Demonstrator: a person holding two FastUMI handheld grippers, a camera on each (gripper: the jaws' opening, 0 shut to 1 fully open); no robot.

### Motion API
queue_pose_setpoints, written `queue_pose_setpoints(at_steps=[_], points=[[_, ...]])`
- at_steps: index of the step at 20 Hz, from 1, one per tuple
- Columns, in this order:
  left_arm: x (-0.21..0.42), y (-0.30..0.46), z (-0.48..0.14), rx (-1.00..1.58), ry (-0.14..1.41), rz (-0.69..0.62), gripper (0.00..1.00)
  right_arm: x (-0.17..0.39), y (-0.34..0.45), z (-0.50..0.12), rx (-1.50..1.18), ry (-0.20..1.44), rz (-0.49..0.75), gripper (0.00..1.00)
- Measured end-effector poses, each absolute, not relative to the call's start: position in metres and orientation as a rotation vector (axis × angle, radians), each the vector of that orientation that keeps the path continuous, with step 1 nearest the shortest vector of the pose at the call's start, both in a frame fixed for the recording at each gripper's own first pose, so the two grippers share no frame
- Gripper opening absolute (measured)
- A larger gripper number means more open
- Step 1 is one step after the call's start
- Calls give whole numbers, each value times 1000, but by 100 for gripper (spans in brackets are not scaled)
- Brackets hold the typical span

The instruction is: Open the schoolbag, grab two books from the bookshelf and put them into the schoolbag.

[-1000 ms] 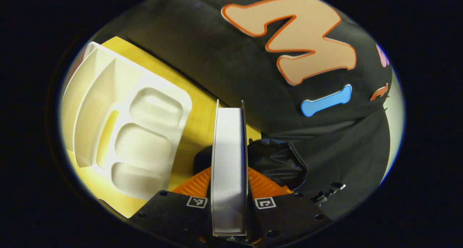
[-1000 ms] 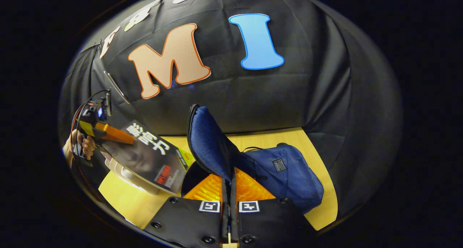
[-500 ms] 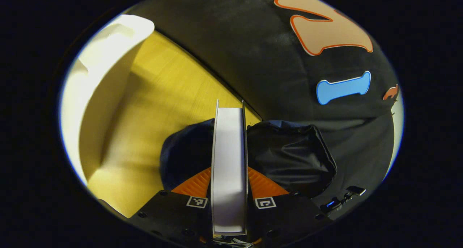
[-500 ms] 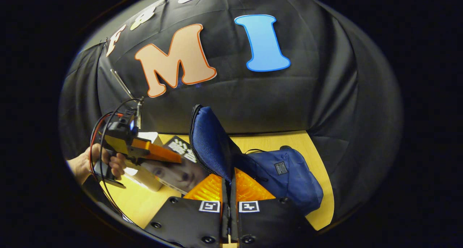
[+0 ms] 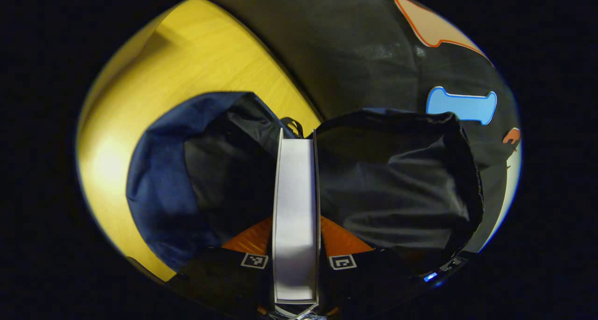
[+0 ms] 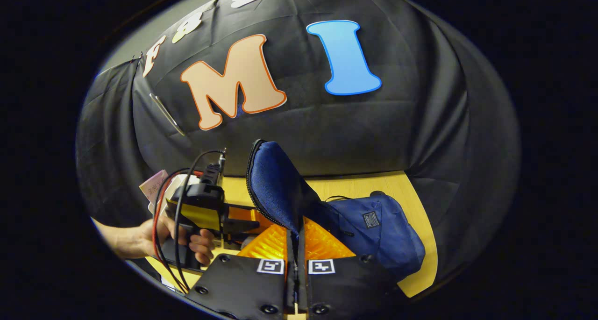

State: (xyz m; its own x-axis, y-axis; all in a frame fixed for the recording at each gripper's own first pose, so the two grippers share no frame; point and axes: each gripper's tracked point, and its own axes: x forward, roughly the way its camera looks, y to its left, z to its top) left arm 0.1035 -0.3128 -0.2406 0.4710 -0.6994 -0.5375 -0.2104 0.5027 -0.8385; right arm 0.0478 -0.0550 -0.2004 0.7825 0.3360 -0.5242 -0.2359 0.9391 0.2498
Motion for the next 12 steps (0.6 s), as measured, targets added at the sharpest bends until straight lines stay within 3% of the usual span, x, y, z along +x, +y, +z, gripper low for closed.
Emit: queue_pose_setpoints(at_steps=[8,9,12], points=[[106,-321,-254,-1148,1094,-317,36,46,-57,-203,181,597,314,5],[105,-321,-254,-1141,1099,-318,34,47,-56,-204,178,598,315,5],[98,-307,-273,-997,1155,-252,39,47,-54,-207,165,612,317,5]])
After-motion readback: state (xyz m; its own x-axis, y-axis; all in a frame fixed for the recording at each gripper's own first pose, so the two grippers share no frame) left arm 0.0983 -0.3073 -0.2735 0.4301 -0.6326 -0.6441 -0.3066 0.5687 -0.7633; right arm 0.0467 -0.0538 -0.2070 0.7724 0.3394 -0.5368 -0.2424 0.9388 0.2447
